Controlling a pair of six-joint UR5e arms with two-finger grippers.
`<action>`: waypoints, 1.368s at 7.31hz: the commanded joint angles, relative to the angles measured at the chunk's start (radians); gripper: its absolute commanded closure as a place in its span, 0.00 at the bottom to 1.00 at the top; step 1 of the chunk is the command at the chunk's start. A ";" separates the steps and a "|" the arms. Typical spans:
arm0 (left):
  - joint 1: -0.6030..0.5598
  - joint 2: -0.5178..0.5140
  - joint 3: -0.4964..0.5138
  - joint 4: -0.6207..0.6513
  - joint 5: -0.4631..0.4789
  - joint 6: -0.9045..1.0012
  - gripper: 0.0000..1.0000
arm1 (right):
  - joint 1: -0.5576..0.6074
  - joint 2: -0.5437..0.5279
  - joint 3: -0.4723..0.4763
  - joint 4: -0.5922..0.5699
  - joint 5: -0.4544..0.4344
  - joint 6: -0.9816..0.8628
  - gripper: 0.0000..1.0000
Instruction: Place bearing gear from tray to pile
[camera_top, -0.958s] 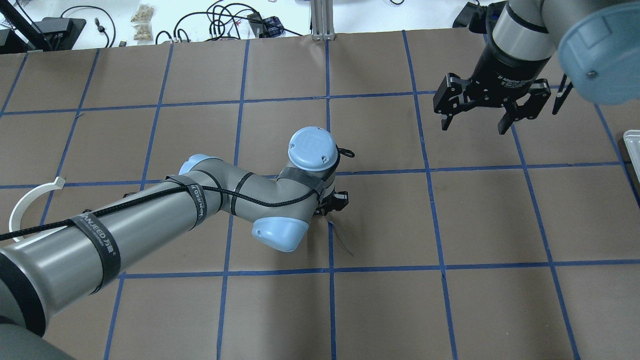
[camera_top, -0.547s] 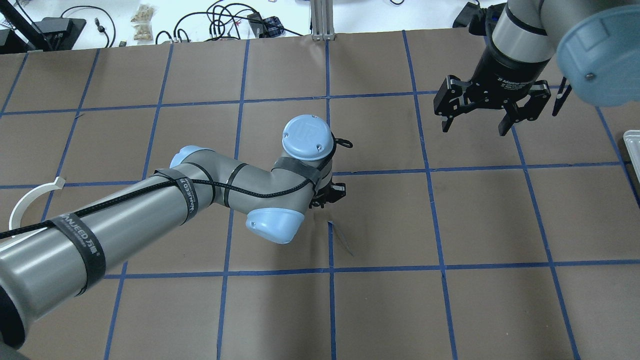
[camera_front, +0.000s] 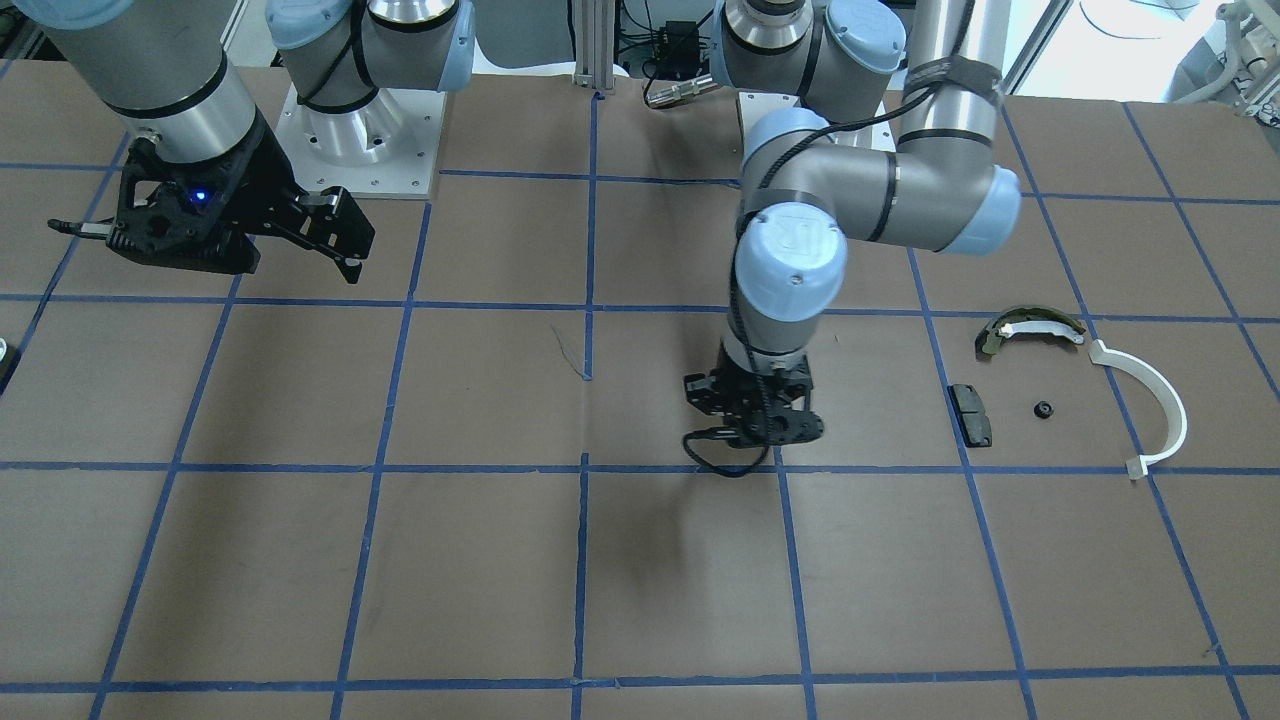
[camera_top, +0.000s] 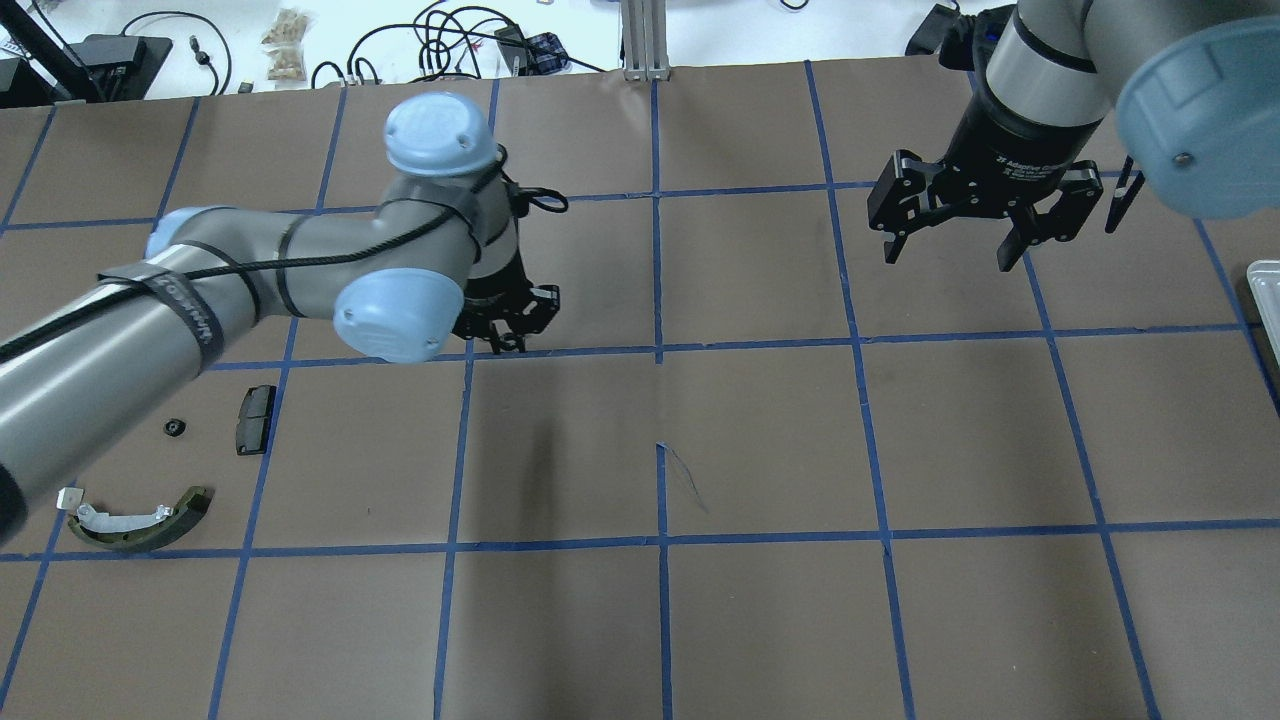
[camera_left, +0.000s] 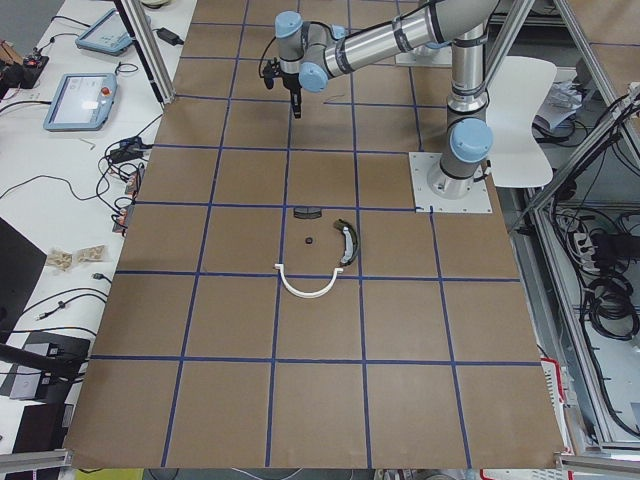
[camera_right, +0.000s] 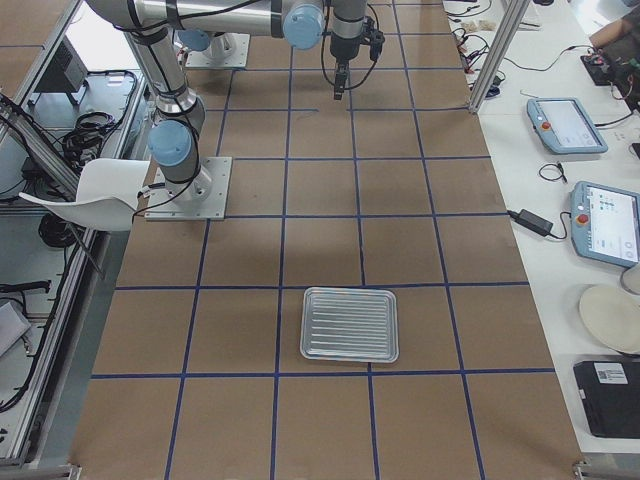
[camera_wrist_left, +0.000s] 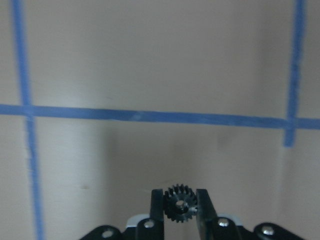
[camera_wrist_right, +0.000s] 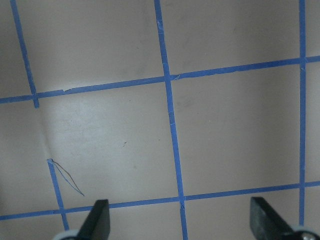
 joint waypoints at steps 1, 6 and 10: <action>0.205 0.031 -0.005 -0.041 0.053 0.197 0.99 | -0.008 0.003 0.001 0.000 -0.004 -0.002 0.00; 0.653 0.028 -0.175 0.140 0.058 0.814 1.00 | -0.009 -0.036 -0.022 0.012 -0.010 -0.025 0.00; 0.719 0.005 -0.252 0.282 0.046 0.852 0.03 | -0.006 -0.050 -0.035 0.012 -0.055 -0.011 0.00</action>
